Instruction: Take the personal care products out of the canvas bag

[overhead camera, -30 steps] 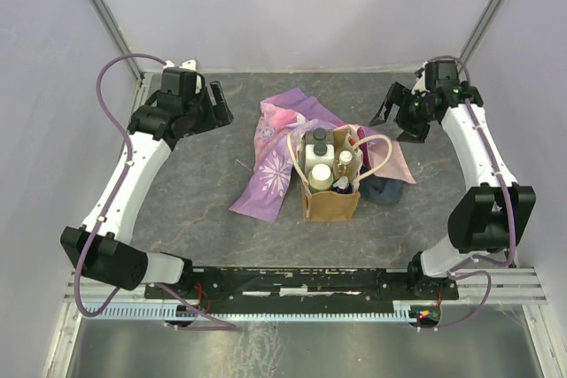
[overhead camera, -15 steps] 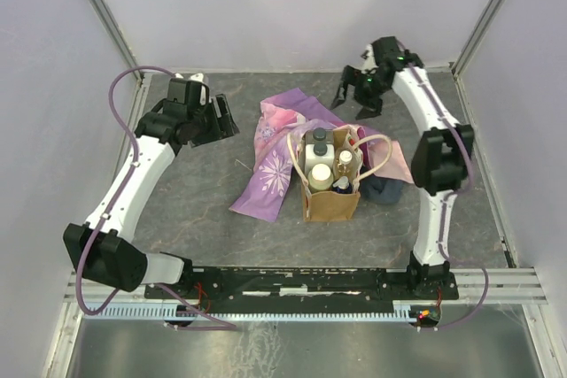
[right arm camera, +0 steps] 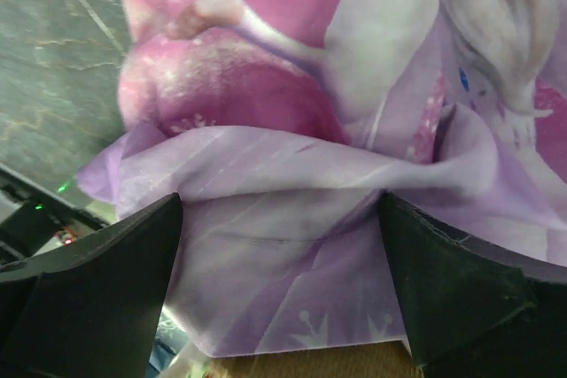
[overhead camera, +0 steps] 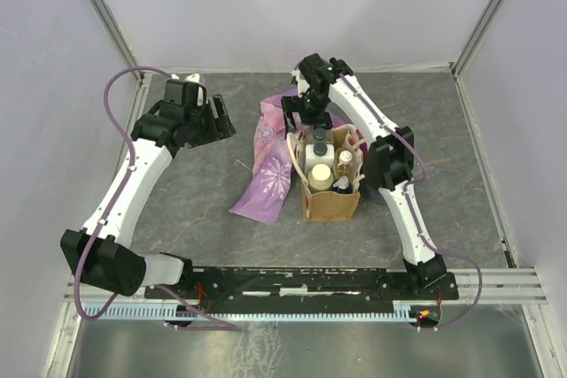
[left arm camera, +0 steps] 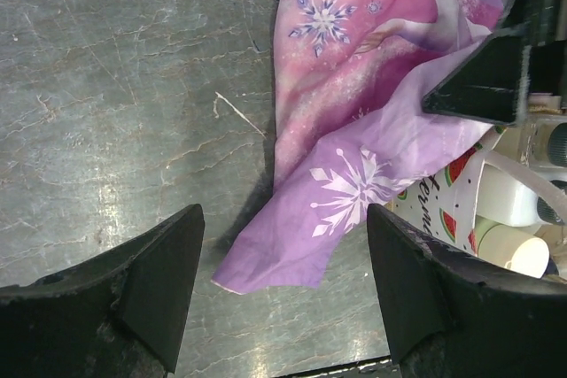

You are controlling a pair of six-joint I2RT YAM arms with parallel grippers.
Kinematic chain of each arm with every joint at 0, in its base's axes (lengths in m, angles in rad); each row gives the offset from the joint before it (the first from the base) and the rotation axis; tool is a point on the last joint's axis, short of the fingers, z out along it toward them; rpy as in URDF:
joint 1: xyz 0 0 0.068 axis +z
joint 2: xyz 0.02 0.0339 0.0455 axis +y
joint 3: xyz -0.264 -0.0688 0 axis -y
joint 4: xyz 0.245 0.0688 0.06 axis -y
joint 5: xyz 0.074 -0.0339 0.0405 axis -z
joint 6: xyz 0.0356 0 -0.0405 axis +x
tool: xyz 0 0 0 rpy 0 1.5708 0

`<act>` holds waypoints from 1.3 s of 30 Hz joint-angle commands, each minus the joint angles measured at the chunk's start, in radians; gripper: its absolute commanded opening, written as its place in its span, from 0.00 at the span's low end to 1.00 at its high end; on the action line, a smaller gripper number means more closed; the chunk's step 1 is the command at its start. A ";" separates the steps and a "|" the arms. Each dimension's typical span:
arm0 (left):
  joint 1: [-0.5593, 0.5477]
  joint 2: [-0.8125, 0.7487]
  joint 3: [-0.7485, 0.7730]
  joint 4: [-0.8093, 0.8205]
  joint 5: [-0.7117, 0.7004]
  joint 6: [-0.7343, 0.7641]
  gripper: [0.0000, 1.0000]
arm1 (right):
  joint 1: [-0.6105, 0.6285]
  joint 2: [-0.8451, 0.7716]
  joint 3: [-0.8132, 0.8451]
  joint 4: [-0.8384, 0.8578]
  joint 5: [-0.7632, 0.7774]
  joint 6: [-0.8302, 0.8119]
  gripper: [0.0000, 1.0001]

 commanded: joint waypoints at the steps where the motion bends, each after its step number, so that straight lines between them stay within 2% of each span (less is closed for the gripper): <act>1: 0.005 -0.027 -0.003 0.029 0.029 0.005 0.80 | 0.012 0.086 0.073 -0.161 0.102 -0.058 1.00; 5: 0.006 -0.041 0.000 0.024 0.029 0.005 0.80 | -0.018 0.131 0.067 -0.198 0.193 -0.053 1.00; 11: 0.006 -0.069 0.013 0.005 0.023 0.004 0.80 | -0.165 0.171 0.069 -0.242 0.224 -0.018 1.00; 16: 0.005 -0.088 0.014 -0.004 0.020 0.004 0.80 | -0.288 0.109 -0.012 -0.206 0.341 -0.002 1.00; 23: 0.005 -0.100 0.029 -0.015 0.018 0.001 0.80 | -0.471 0.004 -0.086 -0.195 0.411 -0.003 1.00; 27: 0.005 -0.101 0.029 -0.018 0.019 -0.001 0.80 | -0.554 -0.045 -0.185 -0.206 0.505 -0.017 1.00; 30: 0.006 -0.102 0.026 -0.021 0.020 -0.001 0.80 | -0.627 -0.117 -0.334 -0.152 0.618 -0.003 1.00; 32: 0.005 -0.103 0.023 -0.022 0.022 -0.001 0.80 | -0.674 -0.157 -0.360 -0.140 0.650 0.027 1.00; 37: 0.004 -0.109 0.017 -0.021 0.011 -0.001 0.80 | -0.653 -0.313 -0.348 -0.106 0.812 0.062 1.00; 39: 0.005 -0.110 0.014 -0.020 0.012 -0.005 0.80 | -0.615 -0.396 -0.354 -0.084 0.816 0.060 1.00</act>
